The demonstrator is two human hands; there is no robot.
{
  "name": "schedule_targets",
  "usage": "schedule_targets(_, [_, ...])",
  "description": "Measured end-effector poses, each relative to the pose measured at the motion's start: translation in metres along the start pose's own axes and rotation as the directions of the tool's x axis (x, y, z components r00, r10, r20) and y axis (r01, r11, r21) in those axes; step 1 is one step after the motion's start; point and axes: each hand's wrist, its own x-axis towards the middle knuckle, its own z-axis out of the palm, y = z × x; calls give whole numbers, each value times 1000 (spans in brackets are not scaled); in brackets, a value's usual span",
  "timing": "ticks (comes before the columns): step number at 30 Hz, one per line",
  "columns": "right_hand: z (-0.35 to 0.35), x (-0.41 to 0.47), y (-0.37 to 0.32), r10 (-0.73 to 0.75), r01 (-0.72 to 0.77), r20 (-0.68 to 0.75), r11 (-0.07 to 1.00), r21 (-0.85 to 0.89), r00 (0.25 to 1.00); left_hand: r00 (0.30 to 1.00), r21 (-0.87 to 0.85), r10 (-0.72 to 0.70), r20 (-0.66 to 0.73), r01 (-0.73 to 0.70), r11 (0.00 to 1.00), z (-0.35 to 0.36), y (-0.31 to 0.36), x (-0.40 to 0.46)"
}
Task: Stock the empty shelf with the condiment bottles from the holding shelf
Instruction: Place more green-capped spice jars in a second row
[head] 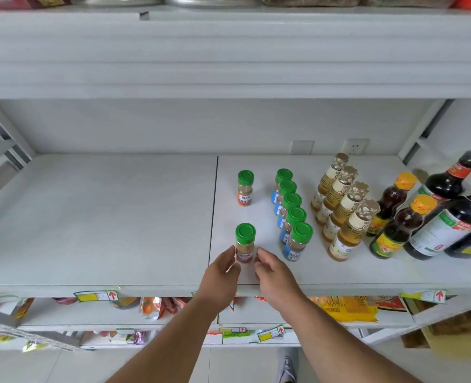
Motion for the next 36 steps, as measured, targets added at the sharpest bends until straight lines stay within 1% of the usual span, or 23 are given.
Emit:
schedule_targets(6, [0,-1,-6,-43,43,4,999,7,999,998,-30,51,33,-50,998,0,0,2])
schedule_targets(11, [3,-1,-8,-58,58,11,998,8,998,999,-44,41,30,-39,998,1,-6,6])
schedule_targets(16, [4,3,-7,-43,43,-13,999,29,999,999,-73,28,28,-26,997,2,-3,8])
schedule_targets(22, [3,16,-7,-51,53,-26,996,66,998,999,-55,26,25,-25,998,4,0,22])
schedule_targets(29, [3,53,-26,-83,84,-33,996,36,996,1000,-49,25,16,-24,999,-1,11,60])
schedule_targets(36, [4,97,-47,-76,76,-59,997,-1,995,1000,-57,6,25,-5,998,-5,23,107])
